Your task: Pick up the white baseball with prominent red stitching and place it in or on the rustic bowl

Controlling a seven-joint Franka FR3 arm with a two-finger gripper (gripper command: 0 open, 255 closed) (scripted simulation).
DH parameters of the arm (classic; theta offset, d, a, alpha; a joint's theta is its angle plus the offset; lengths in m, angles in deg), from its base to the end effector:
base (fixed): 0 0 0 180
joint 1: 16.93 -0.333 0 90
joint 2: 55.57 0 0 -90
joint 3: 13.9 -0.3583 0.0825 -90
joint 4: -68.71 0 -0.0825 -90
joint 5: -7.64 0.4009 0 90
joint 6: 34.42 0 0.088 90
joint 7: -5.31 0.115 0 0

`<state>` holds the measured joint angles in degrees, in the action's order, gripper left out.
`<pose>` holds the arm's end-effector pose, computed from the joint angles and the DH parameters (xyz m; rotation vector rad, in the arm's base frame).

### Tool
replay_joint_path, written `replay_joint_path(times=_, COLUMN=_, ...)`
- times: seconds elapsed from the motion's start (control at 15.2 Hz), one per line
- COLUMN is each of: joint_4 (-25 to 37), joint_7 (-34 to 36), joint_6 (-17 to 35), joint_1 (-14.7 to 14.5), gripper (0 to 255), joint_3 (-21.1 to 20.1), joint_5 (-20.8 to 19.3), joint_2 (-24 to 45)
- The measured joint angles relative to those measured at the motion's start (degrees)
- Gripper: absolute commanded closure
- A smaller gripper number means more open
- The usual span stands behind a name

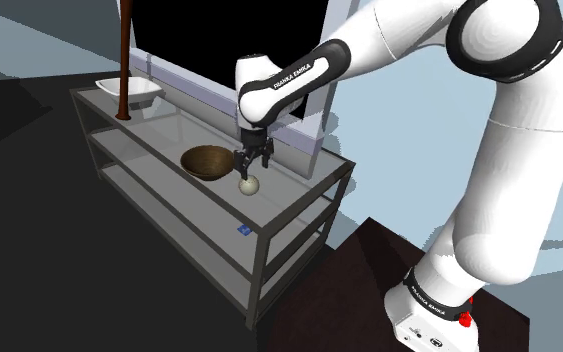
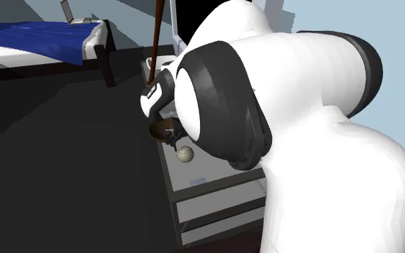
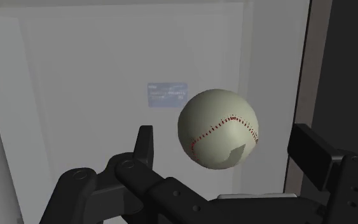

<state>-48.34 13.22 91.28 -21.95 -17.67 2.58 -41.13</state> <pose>0.5940 0.0868 0.3327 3.0700 0.1064 -0.1405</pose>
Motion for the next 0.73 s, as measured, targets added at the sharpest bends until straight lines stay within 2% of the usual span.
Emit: replay_joint_path(times=0.73, joint_4=-0.79, joint_7=0.61, joint_6=5.55, joint_1=-0.11, gripper=0, joint_3=0.31, joint_5=-0.86, joint_2=4.98)
